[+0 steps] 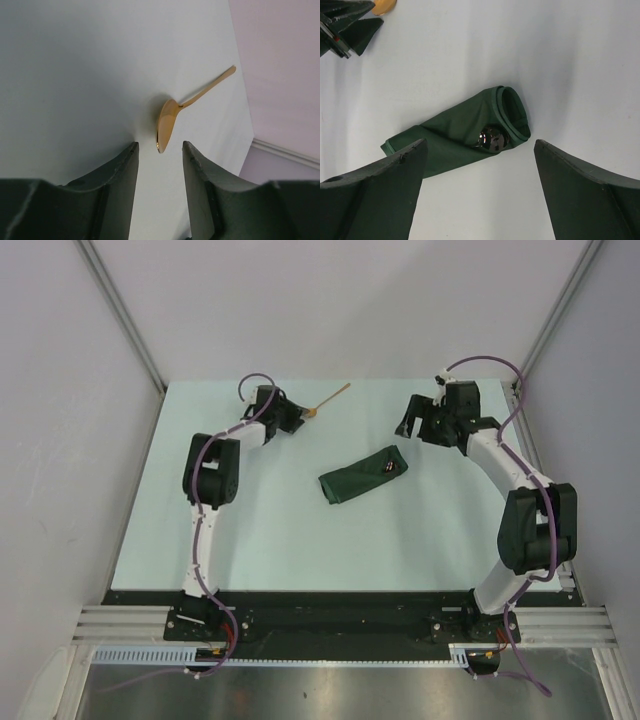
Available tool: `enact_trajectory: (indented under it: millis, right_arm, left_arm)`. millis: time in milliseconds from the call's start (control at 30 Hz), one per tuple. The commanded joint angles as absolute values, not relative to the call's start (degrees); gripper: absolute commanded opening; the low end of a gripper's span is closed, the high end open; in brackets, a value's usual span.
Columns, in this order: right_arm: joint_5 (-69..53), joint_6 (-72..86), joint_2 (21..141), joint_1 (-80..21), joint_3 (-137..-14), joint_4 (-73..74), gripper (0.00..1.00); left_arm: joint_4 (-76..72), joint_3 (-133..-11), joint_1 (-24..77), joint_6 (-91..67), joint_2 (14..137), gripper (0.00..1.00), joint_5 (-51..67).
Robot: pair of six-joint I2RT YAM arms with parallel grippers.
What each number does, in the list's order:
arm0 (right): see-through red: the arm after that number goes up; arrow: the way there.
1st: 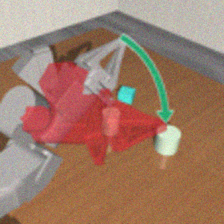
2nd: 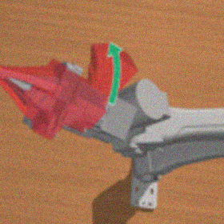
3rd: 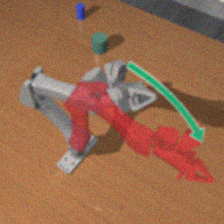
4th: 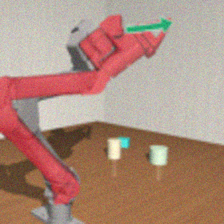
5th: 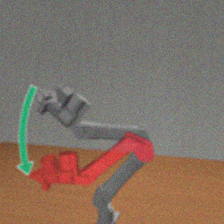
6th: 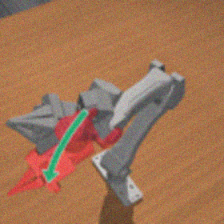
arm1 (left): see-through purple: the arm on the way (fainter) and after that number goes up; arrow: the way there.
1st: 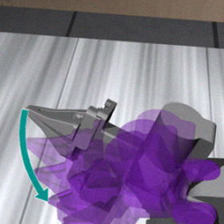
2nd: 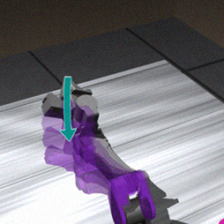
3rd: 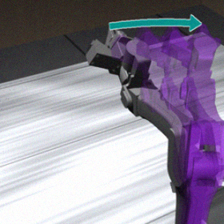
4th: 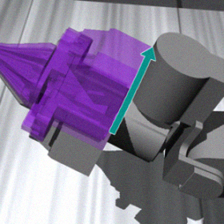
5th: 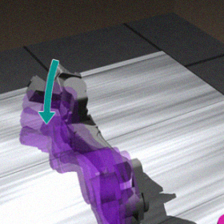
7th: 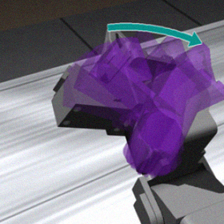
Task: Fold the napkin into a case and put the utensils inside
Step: Pick up the spoon from the corner of the board.
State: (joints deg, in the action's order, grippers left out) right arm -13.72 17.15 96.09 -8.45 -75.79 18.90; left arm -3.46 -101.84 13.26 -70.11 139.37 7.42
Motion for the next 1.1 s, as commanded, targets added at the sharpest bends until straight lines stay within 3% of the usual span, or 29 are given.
enact_trajectory:
  millis: [0,167,267,300,400,467,500,567,867,1067]
  right_arm:
    - [-12.9,17.1,93.0,-8.8,-75.1,17.2,0.91]
    - [-13.3,16.4,91.9,-8.7,-75.0,17.5,0.82]
    - [-15.5,15.3,91.8,-8.5,-75.2,17.7,0.67]
    - [-16.6,13.8,92.1,-8.5,-75.7,17.7,0.58]
    - [-18.4,9.7,93.9,-8.6,-77.8,16.3,0.52]
    - [-18.4,6.7,95.3,-9.2,-79.5,16.6,0.64]
    - [-18.1,4.9,95.4,-10.4,-81.1,16.2,0.83]
    - [-16.9,-0.3,95.8,-12.3,-83.0,16.3,0.99]
    - [-36.8,-23.3,103.5,-18.3,-107.1,35.9,0.99]
    - [-46.1,-29.4,105.7,-23.1,-113.6,45.3,0.82]
  left_arm:
    - [-1.1,-106.0,13.3,-75.4,143.1,0.44,4.7]
    - [1.8,-109.1,13.3,-76.5,145.8,0.33,4.1]
    - [2.4,-110.4,13.1,-74.3,146.3,0.17,4.5]
    - [2.8,-111.3,13.1,-72.9,146.3,0.06,4.6]
    - [6.1,-112.5,13.2,-64.4,143.2,0.0,3.1]
    - [8.1,-111.4,13.2,-56.7,139.9,0.0,2.7]
    - [9.0,-109.6,13.3,-53.6,136.1,0.0,2.4]
    - [10.9,-106.8,13.5,-44.1,130.6,0.0,1.2]
    - [9.7,-76.7,19.7,-17.8,91.8,0.0,0.2]
    - [9.8,-69.0,26.9,-4.9,74.9,0.0,6.6]
